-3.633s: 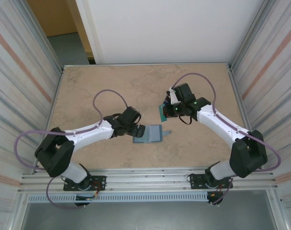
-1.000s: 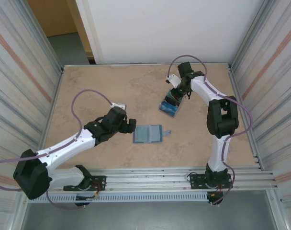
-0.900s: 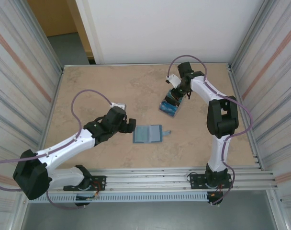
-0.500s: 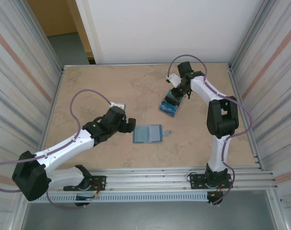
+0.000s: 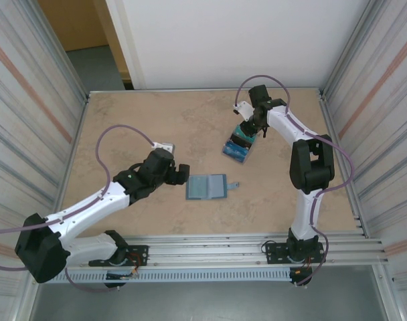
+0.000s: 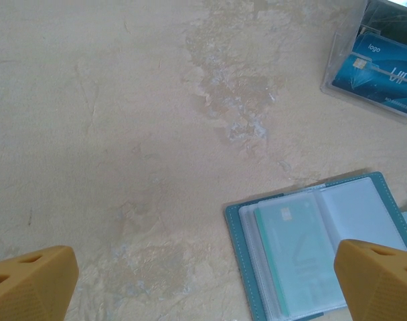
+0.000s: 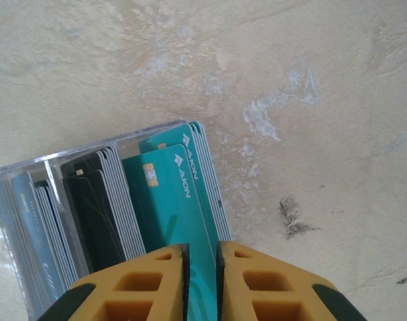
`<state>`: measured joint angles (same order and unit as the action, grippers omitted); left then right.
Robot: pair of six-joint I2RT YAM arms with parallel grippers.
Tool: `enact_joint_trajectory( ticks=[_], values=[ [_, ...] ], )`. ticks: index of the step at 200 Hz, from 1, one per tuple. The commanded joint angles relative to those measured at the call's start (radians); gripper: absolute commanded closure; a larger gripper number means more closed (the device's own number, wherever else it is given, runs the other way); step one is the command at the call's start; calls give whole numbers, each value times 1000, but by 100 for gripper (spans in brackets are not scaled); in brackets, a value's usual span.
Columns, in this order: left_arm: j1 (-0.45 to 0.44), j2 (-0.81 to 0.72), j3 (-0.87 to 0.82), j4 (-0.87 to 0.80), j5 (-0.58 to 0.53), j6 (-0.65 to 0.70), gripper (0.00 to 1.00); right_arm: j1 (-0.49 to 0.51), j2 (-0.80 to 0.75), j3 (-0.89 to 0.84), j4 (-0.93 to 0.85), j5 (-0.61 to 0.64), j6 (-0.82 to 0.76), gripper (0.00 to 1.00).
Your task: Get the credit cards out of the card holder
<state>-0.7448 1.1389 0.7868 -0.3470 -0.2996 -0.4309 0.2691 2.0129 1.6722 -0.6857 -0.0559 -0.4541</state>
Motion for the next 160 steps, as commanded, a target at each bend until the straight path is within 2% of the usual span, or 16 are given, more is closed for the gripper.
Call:
enact_joint_trajectory(
  ticks=[1, 70, 94, 128, 146, 160],
  values=[
    [12, -27, -8, -7, 2, -7, 1, 10, -39, 21, -13, 15, 0, 80],
    [14, -50, -16, -10, -16, -15, 1, 29, -188, -47, 48, -12, 127, 78],
    [14, -61, -24, -9, -35, -22, 1, 64, -300, -149, 124, 19, 223, 71],
    [16, -90, -53, -13, -91, -66, 1, 168, -484, -338, 241, 135, 429, 62],
    [21, -119, -78, -6, -116, -95, 1, 251, -611, -484, 350, 186, 505, 48],
    [26, -145, -103, -1, -133, -115, 1, 304, -689, -566, 377, 176, 562, 44]
  ],
)
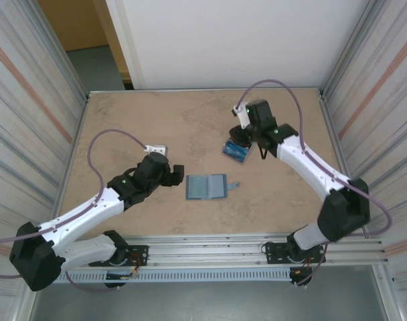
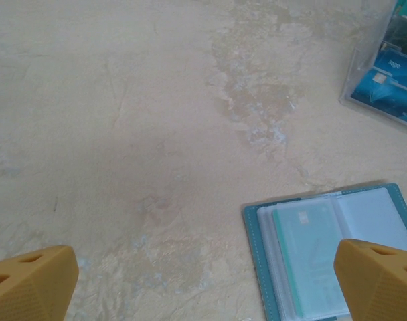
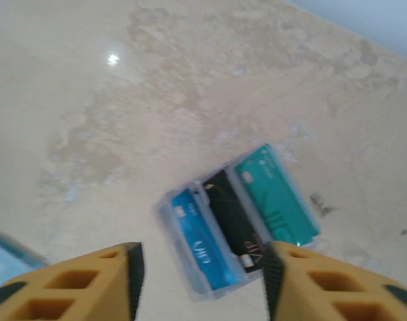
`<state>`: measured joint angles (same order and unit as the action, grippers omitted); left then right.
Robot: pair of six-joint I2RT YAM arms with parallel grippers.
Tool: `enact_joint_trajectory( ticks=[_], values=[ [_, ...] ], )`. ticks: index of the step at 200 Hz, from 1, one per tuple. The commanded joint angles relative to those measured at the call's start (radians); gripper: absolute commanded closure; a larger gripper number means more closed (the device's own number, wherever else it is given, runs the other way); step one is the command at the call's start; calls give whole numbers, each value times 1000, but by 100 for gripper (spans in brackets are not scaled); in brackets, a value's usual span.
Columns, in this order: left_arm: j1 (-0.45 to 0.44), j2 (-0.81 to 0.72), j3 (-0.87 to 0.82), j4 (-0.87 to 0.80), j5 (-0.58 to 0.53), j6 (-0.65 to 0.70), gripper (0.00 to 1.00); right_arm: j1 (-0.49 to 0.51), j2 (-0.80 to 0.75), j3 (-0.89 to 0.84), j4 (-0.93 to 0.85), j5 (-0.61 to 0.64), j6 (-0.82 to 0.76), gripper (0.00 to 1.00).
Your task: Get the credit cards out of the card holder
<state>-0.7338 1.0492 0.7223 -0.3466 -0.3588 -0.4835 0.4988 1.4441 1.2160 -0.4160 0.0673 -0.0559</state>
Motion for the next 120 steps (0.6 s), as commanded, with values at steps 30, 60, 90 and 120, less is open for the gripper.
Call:
enact_joint_trajectory(
  ticks=[30, 60, 90, 120],
  values=[
    [29, -124, -90, -3, -112, -118, 1, 152, -178, -162, 36, 42, 319, 47],
    [50, -204, -145, -5, -134, -159, 1, 266, -182, -184, -54, 123, 428, 49],
    [83, -279, -196, -6, -120, -185, 2, 363, -147, -198, -90, 169, 529, 47],
    [128, -326, -230, -14, -82, -203, 1, 460, -26, -139, -130, 214, 614, 44]
  ],
)
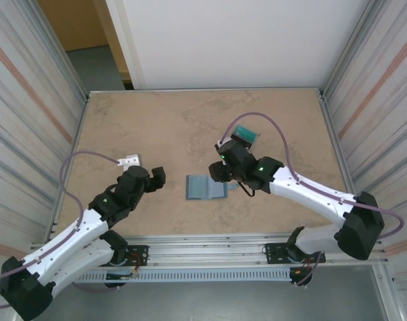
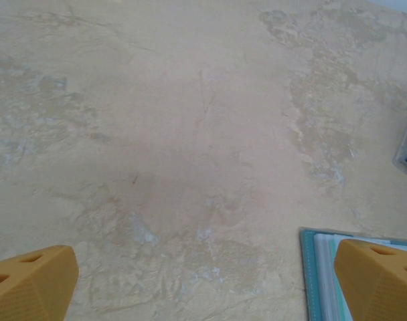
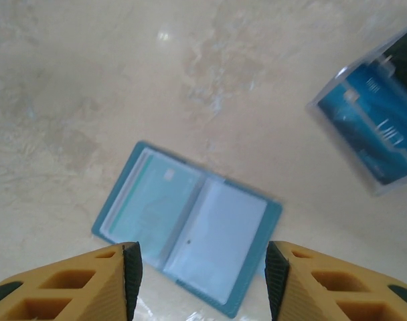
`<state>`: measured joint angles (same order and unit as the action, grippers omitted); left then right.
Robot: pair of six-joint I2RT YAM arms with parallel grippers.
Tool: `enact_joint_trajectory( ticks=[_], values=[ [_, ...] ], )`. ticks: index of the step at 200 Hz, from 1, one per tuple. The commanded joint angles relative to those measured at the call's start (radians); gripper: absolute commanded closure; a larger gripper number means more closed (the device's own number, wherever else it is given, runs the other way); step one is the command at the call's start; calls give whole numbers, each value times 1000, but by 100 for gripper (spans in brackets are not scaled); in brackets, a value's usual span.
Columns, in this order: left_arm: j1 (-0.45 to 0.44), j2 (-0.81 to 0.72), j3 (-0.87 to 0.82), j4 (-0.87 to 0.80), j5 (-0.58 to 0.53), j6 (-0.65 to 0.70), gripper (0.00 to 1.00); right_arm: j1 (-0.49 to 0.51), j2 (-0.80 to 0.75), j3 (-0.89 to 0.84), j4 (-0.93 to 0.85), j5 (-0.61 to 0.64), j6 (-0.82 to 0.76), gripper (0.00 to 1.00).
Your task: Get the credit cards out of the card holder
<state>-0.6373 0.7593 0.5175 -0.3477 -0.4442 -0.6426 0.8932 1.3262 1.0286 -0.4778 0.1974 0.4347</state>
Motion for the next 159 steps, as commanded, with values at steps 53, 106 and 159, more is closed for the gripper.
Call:
enact_joint_trajectory(
  ticks=[53, 106, 159],
  values=[
    [62, -74, -50, -25, 22, -53, 1, 183, 404, 264, -225, 203, 209, 40],
    [70, -77, -65, -28, 17, -61, 1, 206, 565, 368, -222, 116, 208, 45],
    [73, -81, -75, -27, 19, -66, 1, 189, 614, 365, -196, 71, 204, 44]
  ],
)
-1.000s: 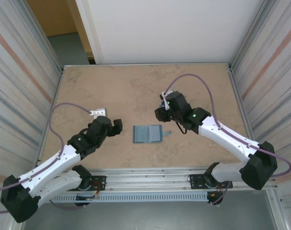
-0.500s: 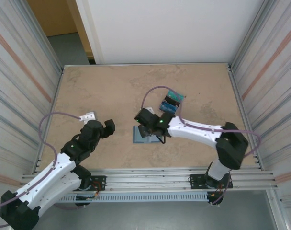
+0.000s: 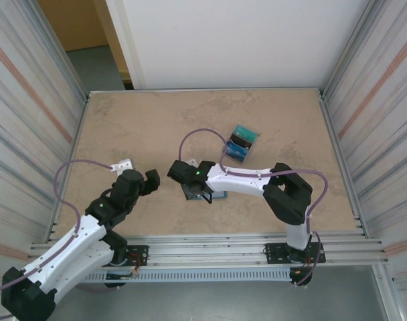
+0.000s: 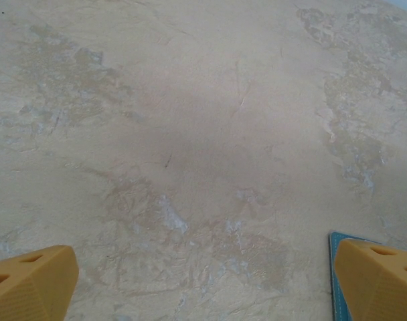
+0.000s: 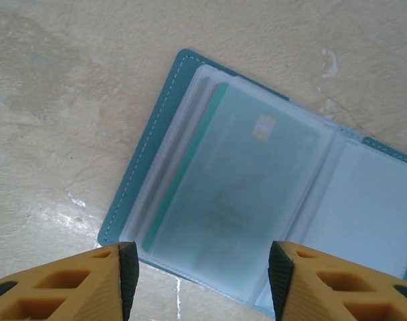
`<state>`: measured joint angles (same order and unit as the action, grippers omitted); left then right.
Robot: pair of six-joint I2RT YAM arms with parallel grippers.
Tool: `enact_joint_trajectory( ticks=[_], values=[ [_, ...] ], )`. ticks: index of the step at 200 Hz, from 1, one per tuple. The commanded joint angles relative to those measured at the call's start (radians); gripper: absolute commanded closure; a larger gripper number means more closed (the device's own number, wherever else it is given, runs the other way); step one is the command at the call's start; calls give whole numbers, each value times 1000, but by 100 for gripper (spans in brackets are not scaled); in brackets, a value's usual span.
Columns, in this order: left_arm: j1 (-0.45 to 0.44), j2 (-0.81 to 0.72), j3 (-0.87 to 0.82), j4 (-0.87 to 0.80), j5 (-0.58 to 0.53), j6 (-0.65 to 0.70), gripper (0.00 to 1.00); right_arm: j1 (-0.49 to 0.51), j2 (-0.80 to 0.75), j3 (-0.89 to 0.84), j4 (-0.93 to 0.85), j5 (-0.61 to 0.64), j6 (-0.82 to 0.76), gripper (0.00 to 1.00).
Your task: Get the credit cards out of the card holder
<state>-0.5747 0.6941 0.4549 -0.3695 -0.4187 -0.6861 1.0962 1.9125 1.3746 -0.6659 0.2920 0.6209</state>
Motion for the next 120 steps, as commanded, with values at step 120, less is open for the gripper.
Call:
enact_joint_trajectory(
  ticks=[120],
  values=[
    [18, -7, -19, 1, -2, -26, 1, -48, 60, -20, 43, -85, 19, 44]
  ],
)
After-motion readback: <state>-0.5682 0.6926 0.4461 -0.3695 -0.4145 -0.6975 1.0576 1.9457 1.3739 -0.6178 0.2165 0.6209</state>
